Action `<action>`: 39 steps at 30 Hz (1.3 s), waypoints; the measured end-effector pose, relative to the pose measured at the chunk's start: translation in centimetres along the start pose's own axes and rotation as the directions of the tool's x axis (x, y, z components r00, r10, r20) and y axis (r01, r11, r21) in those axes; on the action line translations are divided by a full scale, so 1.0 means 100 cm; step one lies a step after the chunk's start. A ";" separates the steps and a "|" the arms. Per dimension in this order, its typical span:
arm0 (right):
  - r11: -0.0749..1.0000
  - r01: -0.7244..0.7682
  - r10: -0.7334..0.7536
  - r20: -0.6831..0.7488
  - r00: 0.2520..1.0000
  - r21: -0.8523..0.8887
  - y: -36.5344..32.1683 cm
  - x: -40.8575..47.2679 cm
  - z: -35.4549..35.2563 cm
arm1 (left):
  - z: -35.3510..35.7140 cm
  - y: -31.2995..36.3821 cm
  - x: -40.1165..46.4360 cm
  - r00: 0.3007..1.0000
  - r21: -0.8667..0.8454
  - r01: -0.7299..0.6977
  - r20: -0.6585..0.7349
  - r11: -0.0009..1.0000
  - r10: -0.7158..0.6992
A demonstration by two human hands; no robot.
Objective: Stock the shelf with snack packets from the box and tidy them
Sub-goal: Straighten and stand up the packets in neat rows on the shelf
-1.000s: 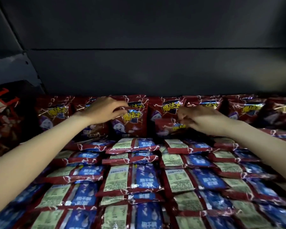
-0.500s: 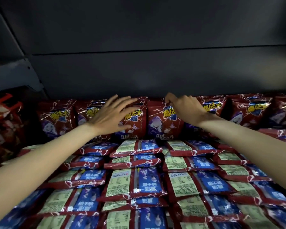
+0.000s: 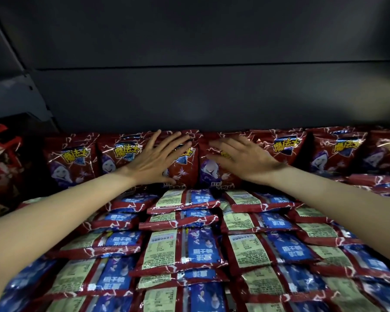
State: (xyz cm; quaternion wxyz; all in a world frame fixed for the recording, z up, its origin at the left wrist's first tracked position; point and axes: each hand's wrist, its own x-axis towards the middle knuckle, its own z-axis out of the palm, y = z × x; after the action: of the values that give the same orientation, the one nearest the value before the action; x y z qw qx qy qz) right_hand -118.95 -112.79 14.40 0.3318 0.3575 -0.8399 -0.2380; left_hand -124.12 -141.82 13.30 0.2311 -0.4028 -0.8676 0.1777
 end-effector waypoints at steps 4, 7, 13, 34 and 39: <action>0.990 0.047 -0.017 0.213 0.977 -0.136 -0.002 -0.007 0.014 | -0.001 0.001 -0.001 1.000 -0.005 -0.004 -0.023 1.000 0.004; 0.981 0.089 -0.048 0.228 0.973 -0.171 0.006 0.000 0.014 | -0.001 -0.001 -0.001 0.999 -0.038 0.018 -0.027 0.999 -0.019; 0.977 0.125 -0.086 0.218 0.972 -0.172 0.008 0.002 0.017 | -0.001 0.001 -0.002 0.998 -0.045 0.061 -0.026 0.997 -0.062; 0.740 -0.502 0.230 0.534 0.814 0.447 0.111 -0.147 -0.130 | -0.132 0.105 0.070 0.997 -0.587 0.061 0.066 0.807 -0.027; 0.702 -0.555 0.175 0.647 0.742 0.447 0.136 -0.205 -0.118 | -0.138 0.157 0.121 0.992 -0.645 0.111 0.120 0.756 -0.042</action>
State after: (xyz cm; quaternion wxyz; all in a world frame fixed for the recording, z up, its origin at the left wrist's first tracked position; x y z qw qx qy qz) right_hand -105.62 -90.57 23.04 -0.0214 0.1758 -0.9838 0.0294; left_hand -113.81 -121.08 20.07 0.0411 -0.4129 -0.9013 -0.1242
